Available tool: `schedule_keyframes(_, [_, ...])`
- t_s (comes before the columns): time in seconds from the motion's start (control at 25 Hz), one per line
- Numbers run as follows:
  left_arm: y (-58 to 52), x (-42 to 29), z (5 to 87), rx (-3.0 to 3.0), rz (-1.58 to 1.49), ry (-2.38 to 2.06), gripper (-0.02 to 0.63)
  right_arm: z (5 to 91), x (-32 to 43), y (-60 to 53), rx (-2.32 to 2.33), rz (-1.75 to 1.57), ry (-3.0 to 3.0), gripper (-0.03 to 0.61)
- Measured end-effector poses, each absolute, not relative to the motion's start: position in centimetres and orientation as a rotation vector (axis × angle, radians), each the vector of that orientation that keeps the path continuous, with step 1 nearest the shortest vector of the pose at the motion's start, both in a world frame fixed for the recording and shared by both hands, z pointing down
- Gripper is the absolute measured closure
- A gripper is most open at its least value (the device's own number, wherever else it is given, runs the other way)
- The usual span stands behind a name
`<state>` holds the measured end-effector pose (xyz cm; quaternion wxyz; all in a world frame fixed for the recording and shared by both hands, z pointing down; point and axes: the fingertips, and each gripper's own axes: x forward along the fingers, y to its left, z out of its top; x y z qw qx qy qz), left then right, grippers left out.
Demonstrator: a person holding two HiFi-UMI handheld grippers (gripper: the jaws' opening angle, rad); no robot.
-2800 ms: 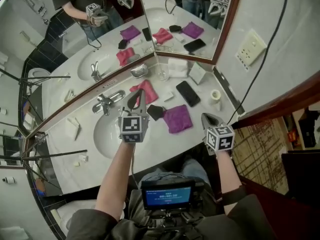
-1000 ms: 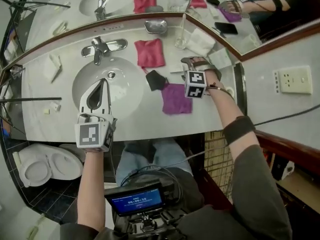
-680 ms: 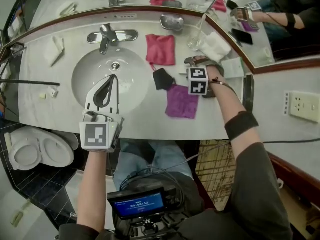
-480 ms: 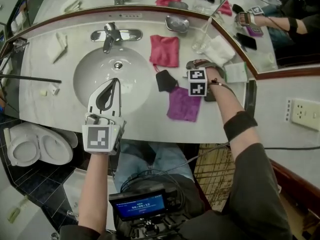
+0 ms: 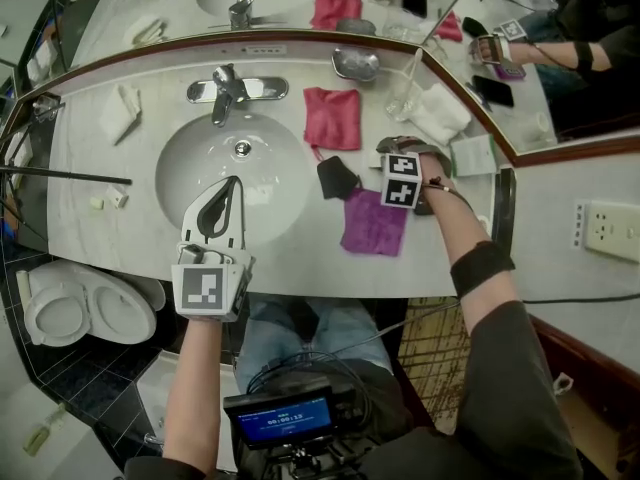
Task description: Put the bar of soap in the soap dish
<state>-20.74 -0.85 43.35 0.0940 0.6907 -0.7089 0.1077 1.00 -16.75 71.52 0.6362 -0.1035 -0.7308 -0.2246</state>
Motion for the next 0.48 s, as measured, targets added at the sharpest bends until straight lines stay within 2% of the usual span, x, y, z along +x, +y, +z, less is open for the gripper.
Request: schedule_keyframes(0.48, [-1.6,-21.3,43.4,2.064,0.337,-2.082,0.614,66.5,-2.4,-18.4,0.045,-0.29,-1.95,0.382])
